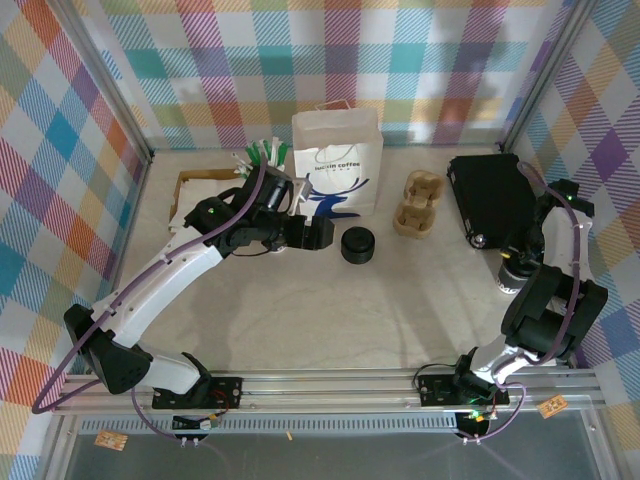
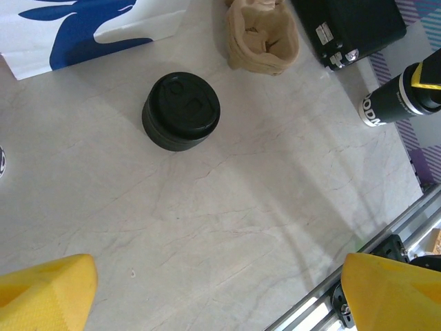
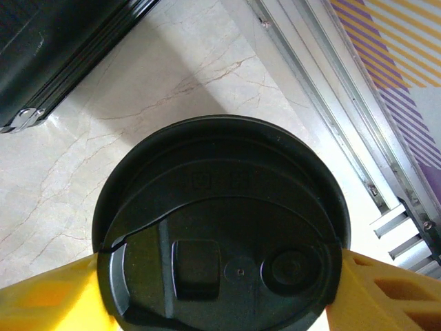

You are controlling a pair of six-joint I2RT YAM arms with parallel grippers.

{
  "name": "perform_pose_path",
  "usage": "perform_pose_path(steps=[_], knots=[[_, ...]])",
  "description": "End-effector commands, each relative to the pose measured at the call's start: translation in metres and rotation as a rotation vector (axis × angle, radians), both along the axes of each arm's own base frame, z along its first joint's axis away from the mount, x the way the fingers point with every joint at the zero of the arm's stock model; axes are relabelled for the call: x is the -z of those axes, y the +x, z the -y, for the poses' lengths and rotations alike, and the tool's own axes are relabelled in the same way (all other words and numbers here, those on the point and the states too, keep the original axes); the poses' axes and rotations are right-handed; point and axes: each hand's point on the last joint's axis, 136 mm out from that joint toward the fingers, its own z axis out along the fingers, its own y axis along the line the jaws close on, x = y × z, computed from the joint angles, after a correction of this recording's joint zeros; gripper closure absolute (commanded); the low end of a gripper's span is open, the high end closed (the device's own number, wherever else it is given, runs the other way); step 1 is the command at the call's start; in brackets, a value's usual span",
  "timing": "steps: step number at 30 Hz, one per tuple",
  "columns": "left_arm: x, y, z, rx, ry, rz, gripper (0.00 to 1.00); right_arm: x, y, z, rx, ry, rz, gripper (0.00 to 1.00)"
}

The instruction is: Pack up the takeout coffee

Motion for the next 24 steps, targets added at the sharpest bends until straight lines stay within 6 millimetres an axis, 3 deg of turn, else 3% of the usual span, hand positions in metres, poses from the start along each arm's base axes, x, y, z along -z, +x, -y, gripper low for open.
perform_pose_path(steps=[1,6,13,20,24], knots=[[-0.012,-0.005,-0.006,0.006,0.009,0.039,0.09,-0.009,0.001,0.004,0.023,-0.003,0.008,0.23],[-0.010,-0.003,-0.011,-0.014,0.030,0.045,0.08,-0.019,0.000,0.001,0.024,0.000,0.026,0.11],[-0.008,0.006,-0.021,-0.085,0.075,0.054,0.08,-0.040,-0.005,-0.001,0.015,-0.033,0.088,0.10],[-0.030,0.025,-0.025,-0.144,0.080,0.110,0.09,-0.072,-0.004,-0.019,0.003,0.005,0.212,0.13],[-0.049,0.038,-0.029,-0.184,0.086,0.155,0.10,-0.103,-0.006,-0.026,-0.003,-0.009,0.290,0.19]])
